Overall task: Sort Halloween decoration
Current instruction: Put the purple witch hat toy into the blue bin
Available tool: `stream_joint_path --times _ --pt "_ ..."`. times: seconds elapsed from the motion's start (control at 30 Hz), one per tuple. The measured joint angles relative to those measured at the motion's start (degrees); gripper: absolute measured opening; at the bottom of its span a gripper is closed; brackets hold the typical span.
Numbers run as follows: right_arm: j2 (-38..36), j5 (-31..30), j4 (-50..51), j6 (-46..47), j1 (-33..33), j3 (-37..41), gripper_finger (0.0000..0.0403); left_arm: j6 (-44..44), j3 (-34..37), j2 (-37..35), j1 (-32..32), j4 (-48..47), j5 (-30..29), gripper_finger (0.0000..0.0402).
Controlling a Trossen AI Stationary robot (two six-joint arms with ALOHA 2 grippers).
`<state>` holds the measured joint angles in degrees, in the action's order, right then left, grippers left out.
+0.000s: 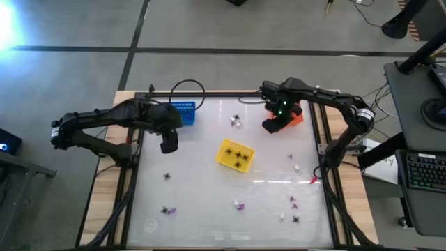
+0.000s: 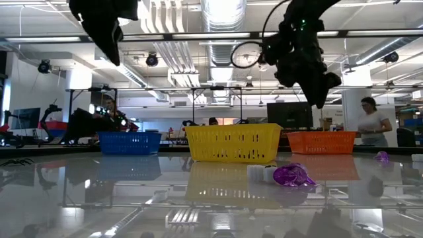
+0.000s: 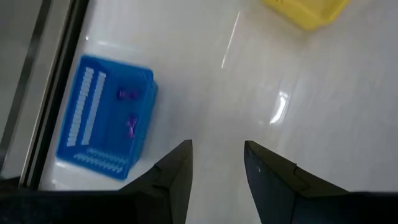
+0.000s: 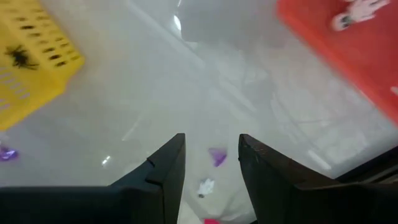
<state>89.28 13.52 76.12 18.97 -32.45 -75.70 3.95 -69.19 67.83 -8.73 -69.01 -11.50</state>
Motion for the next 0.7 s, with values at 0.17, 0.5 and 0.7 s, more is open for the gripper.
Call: stream_joint_path --times 0.17,0.5,0.7 --pt "-0.7 0.0 -0.1 4.4 5.7 0.0 0.0137 0.4 0.0 -0.5 0.0 -5.5 0.4 0.0127" --pt "-0.7 0.0 0.0 16.2 14.6 0.0 0.0132 1.4 0.0 -4.6 0.1 -8.9 5.7 0.0127" --pt "-0.7 0.0 0.0 21.1 19.5 0.0 0.0131 1.0 0.0 -7.5 0.1 -8.9 6.4 0.0127"
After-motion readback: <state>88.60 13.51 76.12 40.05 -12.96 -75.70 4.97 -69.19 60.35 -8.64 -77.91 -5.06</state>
